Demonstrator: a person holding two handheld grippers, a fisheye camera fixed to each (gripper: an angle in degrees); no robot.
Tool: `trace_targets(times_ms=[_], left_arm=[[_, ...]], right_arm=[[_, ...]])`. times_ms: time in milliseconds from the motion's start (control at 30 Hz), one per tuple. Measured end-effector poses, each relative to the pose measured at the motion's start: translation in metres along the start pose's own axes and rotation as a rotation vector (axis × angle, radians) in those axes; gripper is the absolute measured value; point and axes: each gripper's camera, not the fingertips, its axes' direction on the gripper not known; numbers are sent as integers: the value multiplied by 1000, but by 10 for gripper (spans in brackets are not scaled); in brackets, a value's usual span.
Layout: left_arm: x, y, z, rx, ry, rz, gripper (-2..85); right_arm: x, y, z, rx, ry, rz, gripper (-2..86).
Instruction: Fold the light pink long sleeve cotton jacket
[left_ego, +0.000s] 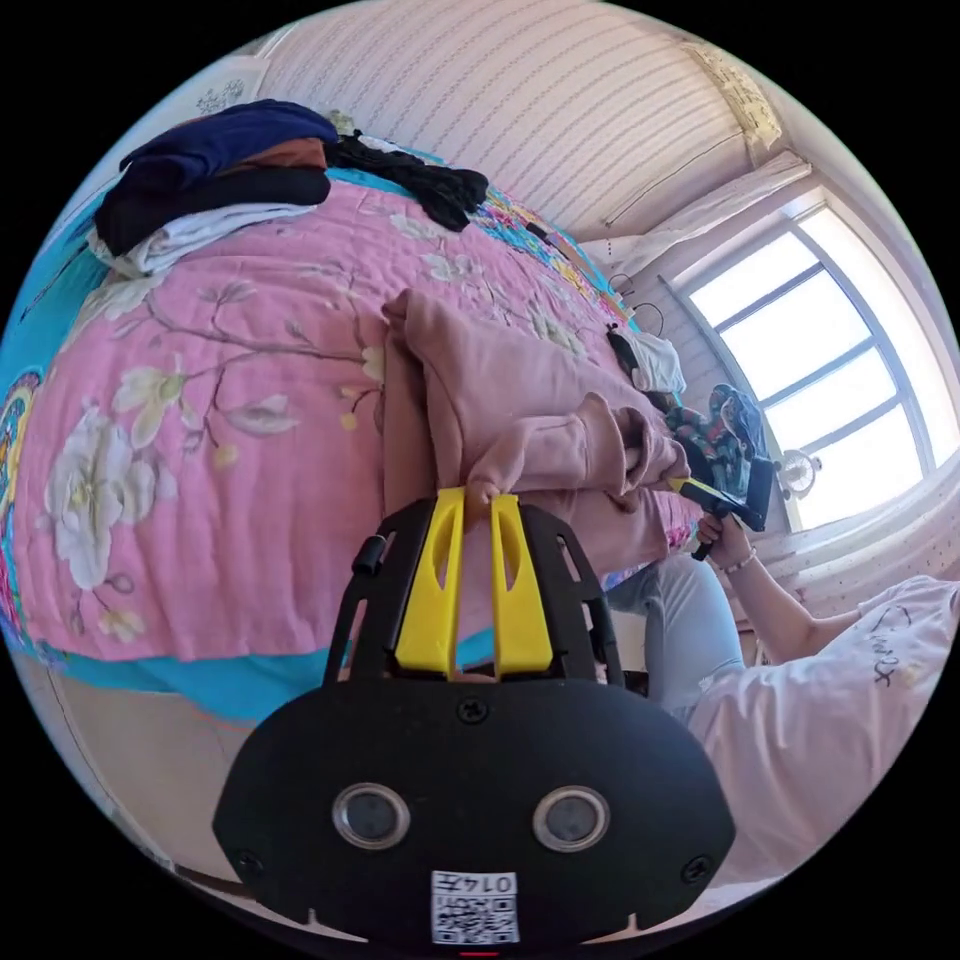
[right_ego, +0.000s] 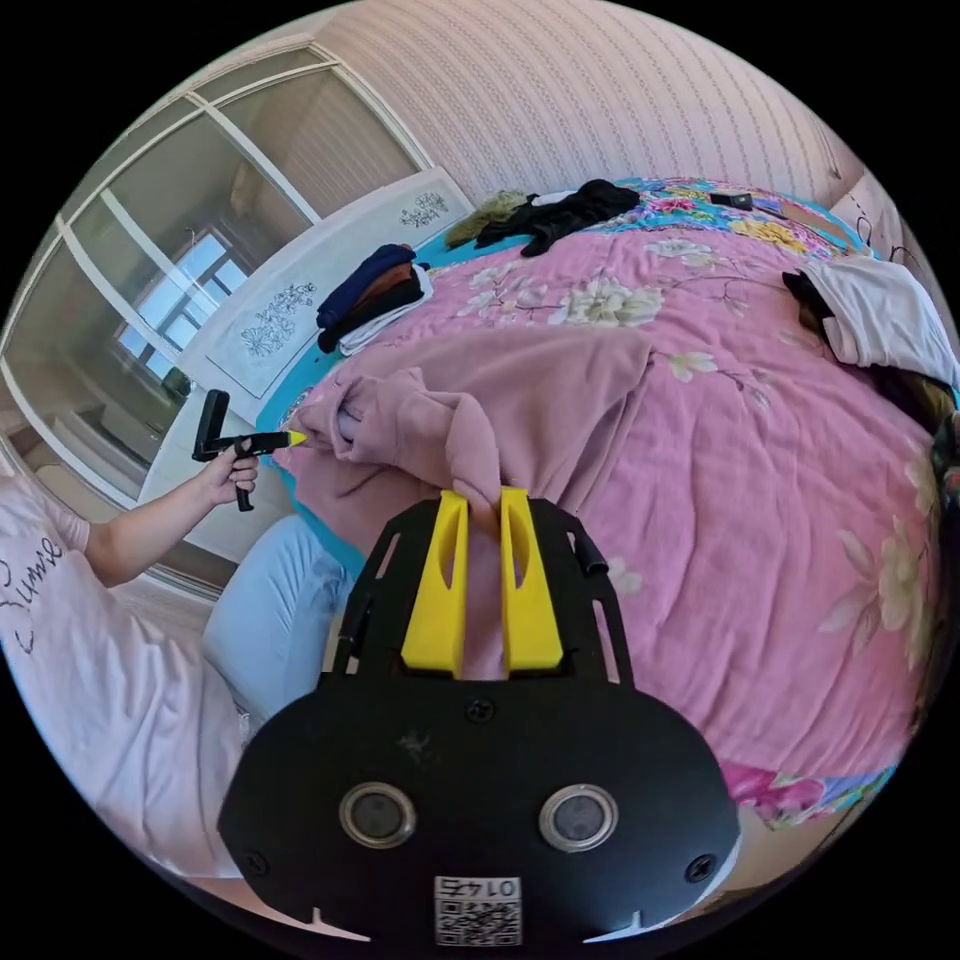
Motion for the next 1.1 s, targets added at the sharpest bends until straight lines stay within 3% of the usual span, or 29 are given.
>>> trace_targets(times_ms=[200,467,600,767,833,867,967,1100], left_arm=[[-8,46,-20,62,-37,-124,40],[58,81,-5,97,-49,63,-7],[109,96,53,-8,-62,193,-10],[149,115,121,-144,-187,309,-10],[146,132,175,-438,-329,349,-10],[143,137,188,-524,-344,335,-10],[148,145,201,-536,-318,339,-10],[160,169,180,-414,-228,367,-10]], right_arm=[[-12,40,-3,-24,32,71,65],[-48,61,22,47,-9,30,44],[-93,53,88,-108,-10,-105,24],[-143,54,172,-266,228,-267,5],[-145,59,221,-424,338,-259,0],[-146,60,225,-402,345,-250,0],[-155,59,243,-443,377,-280,-2],[-158,51,238,-480,279,-286,-4]])
